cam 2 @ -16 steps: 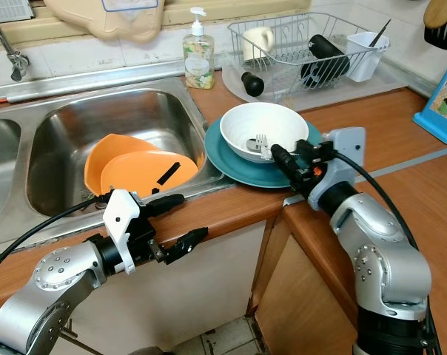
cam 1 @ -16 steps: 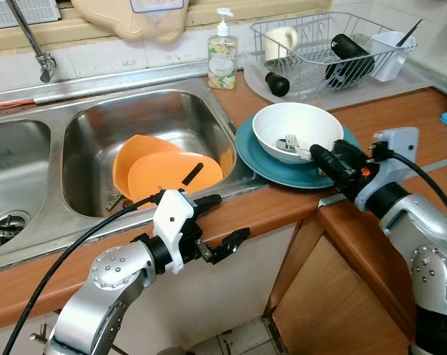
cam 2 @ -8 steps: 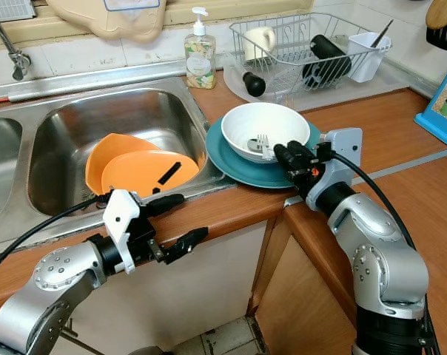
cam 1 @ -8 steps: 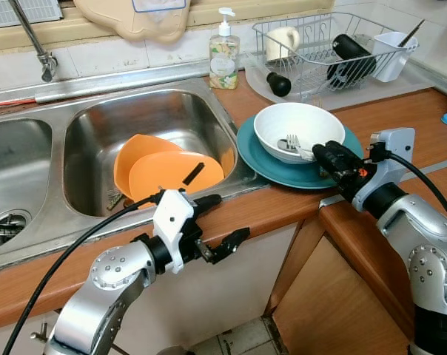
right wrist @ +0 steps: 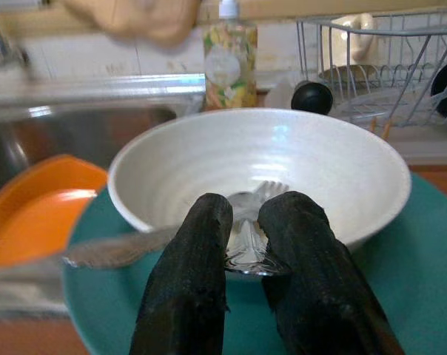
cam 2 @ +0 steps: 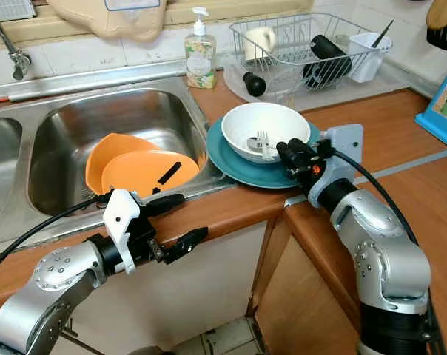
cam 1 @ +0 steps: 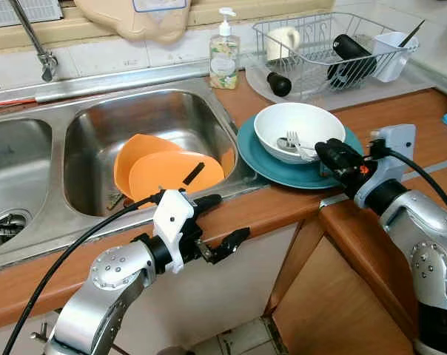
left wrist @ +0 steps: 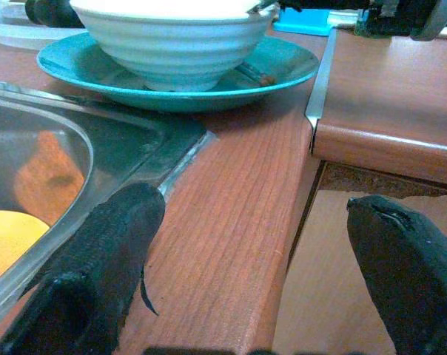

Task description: Kitchen organization

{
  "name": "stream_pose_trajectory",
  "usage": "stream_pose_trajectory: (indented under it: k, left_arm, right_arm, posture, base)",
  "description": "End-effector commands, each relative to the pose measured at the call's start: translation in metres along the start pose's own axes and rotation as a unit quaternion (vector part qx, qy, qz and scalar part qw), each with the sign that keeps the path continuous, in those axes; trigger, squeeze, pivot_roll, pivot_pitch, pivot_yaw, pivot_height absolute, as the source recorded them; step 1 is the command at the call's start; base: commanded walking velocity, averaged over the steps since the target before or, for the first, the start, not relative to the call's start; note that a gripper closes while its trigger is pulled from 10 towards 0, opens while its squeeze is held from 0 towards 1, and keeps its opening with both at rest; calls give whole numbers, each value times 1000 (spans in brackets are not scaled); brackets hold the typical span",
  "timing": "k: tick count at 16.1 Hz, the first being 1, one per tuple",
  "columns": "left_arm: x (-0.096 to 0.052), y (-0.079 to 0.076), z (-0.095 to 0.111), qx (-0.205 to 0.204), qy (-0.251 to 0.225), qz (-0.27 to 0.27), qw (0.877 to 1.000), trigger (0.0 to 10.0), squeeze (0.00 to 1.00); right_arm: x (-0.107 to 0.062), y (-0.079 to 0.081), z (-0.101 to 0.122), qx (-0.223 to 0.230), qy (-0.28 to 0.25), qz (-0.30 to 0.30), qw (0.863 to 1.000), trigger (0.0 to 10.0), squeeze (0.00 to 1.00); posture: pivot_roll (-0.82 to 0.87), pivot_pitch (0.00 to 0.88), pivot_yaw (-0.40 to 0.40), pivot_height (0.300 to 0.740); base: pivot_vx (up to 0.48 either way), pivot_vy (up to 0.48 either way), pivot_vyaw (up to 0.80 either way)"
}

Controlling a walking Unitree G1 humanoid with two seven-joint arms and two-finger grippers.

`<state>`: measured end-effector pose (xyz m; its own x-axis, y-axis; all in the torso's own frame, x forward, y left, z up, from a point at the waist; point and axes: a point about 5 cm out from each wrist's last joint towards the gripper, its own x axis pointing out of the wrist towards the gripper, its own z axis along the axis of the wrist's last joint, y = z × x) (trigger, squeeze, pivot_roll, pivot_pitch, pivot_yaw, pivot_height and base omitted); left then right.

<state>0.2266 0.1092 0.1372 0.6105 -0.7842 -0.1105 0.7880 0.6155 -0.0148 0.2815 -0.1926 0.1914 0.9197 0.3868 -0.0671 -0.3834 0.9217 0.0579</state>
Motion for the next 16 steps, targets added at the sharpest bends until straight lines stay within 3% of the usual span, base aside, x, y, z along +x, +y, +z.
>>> stream_pose_trajectory:
  k: [1,5,7,11,16]
  left_arm:
    - [1,-1,3,14,0,-3,1000,10000,812]
    - [1,0,3,18,4,-4,1000,10000,812]
    - [1,0,3,21,6,-4,1000,10000,812]
    - [4,4,5,53,17,0,998,10000,812]
    - [7,4,5,68,24,-9,997,10000,812]
  right_arm:
    - [1,0,9,-33,-3,0,999,0,0]
    - [4,-7,24,-116,4,-23,993,0,0]
    - [5,-7,28,-126,0,-25,992,0,0]
    - [8,-6,47,-188,-21,-32,981,0,0]
    - [8,-5,47,-247,-9,-25,969,0,0]
  posture:
    - [-75,0,28,740]
    - [-78,0,28,740]
    - [-77,0,27,740]
    - [-81,0,29,740]
    - [-85,0,36,740]
  base:
    - [0,0,0]
    - [0,0,0]
    - [0,0,0]
    - [0,0,0]
    - [0,0,0]
